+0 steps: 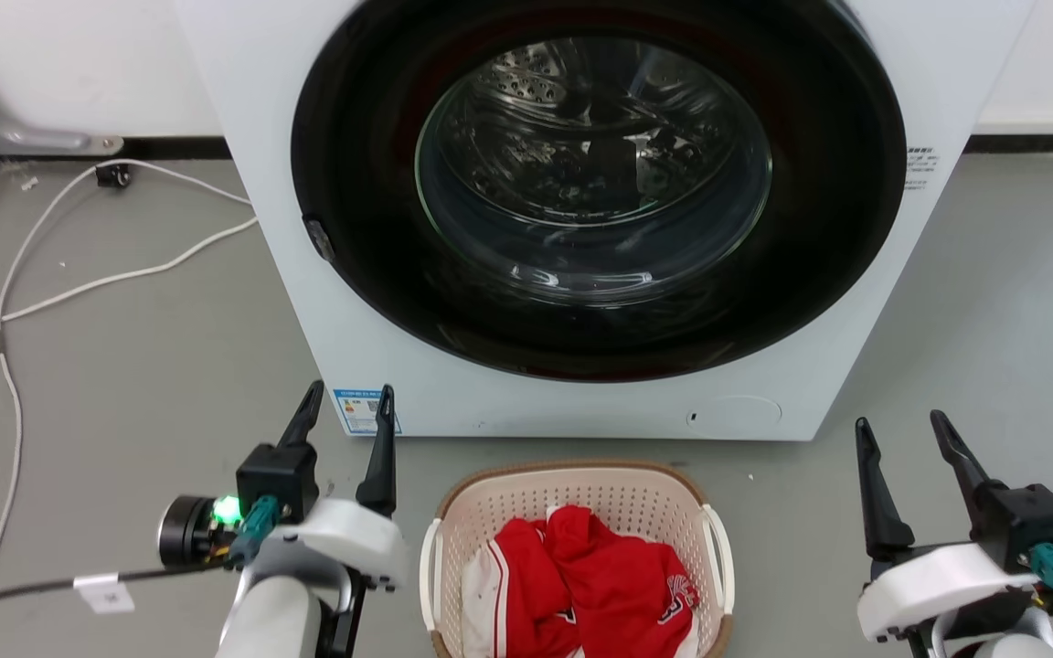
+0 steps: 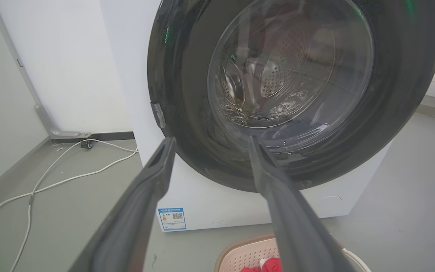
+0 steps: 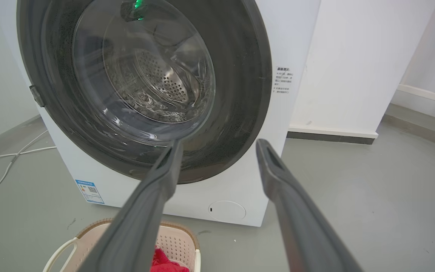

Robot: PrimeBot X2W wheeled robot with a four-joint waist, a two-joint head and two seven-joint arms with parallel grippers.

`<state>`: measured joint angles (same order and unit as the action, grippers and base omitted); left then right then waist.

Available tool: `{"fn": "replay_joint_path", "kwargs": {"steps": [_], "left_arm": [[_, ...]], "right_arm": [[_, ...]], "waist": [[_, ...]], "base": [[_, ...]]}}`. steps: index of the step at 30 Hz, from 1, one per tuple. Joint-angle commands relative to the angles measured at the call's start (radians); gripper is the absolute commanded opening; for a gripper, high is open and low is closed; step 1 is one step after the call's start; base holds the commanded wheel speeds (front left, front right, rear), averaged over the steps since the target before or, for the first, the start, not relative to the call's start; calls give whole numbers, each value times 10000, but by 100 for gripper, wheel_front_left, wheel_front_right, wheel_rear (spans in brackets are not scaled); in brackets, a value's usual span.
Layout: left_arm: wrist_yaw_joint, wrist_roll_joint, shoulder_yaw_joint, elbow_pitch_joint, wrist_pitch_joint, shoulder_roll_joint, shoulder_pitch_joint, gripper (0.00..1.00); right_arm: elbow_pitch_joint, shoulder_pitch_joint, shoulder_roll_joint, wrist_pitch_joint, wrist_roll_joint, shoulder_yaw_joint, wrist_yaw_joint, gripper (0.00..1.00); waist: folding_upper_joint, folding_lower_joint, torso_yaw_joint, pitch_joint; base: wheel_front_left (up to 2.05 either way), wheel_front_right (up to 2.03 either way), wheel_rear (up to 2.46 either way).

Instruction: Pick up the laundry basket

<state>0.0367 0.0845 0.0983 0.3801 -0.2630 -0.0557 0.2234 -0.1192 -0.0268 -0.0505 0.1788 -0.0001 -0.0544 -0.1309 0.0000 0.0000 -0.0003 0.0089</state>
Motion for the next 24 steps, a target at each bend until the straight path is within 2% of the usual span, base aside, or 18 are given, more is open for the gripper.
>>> {"fn": "replay_joint_path", "kwargs": {"steps": [1,9,18,19,24], "left_arm": [[55,-3,33,188,-25,12,343,100],[225,253,-18,2199,-27,-31,1841,100],[497,553,6,4928,443,-231,3622,100],[497,553,6,4928,443,-231,3622,100],[610,722,-4,6206,770,-385,4506,100]], "right_arm": [[-132,-245,5,-81,57,63,3,100],[-1617,-1459,4,-281,299,389,5,100],[-4072,-3373,7,-398,885,788,5,100],[-4072,-3373,7,-398,885,788,5,100],[-5674,-4565,8,-765,1315,1163,3,100]], "waist": [[0,0,-47,242],[0,0,-311,1442],[0,0,-564,3066],[0,0,-564,3066],[0,0,-683,3985]], "base": [[0,0,0],[0,0,0],[0,0,0],[0,0,0],[0,0,0]]}}
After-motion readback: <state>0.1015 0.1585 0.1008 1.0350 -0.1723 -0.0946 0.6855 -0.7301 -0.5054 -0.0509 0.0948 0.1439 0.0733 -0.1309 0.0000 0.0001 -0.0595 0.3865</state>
